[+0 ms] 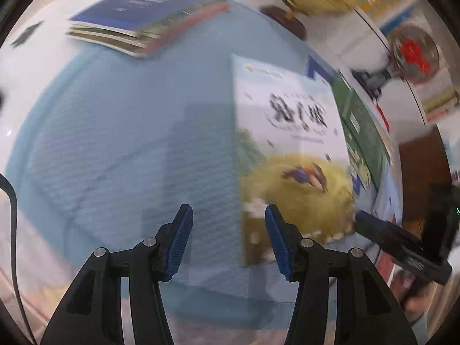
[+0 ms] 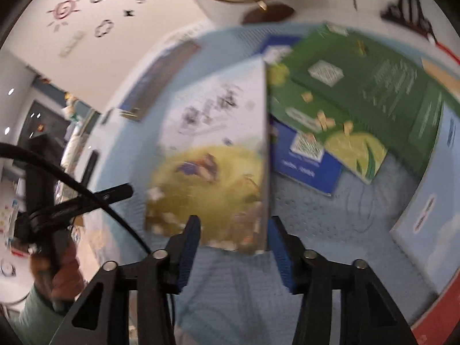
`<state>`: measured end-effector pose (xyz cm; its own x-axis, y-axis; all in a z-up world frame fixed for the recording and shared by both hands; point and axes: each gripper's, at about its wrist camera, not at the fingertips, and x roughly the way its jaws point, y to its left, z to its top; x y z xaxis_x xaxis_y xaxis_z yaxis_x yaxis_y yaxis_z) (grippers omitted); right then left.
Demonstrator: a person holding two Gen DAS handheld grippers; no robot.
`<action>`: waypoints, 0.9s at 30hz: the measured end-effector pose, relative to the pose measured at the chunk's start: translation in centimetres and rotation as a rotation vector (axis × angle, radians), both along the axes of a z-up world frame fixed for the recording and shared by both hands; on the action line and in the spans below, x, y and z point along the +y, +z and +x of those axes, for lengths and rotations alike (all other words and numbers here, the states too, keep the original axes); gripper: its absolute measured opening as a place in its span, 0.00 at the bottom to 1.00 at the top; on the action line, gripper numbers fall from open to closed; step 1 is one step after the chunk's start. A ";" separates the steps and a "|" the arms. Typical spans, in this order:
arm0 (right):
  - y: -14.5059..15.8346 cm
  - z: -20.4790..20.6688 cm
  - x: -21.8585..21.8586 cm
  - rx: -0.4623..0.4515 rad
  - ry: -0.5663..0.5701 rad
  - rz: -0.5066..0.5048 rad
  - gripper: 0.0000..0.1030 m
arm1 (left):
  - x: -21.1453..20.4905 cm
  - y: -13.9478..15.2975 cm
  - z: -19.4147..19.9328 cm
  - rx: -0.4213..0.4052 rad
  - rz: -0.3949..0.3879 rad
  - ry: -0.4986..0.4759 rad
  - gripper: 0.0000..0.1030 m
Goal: Organize books
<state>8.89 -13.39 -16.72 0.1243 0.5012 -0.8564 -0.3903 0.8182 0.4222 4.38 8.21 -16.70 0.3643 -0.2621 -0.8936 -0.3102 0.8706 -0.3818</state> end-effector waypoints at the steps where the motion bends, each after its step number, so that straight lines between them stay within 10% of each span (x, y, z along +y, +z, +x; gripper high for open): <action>1: -0.4 0.3 -0.1 0.007 -0.016 -0.006 0.43 | -0.7 -0.5 0.6 0.013 -0.005 -0.021 0.47; 13: -1.8 -0.4 0.1 0.092 -0.051 0.131 0.44 | -1.7 -0.7 2.4 0.024 0.041 -0.114 0.49; 21: -1.9 -0.9 -2.1 0.100 -0.061 0.133 0.44 | 1.2 2.4 0.1 -0.209 -0.468 -0.087 0.49; 27: -2.7 -0.3 -3.6 0.160 -0.114 0.217 0.44 | -0.3 1.4 0.5 -0.142 -0.277 -0.081 0.23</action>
<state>8.55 -16.99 -19.45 0.0627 0.6654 -0.7439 -0.2154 0.7368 0.6409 4.84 7.91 -15.32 0.4482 -0.5211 -0.7264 -0.1711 0.7475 -0.6418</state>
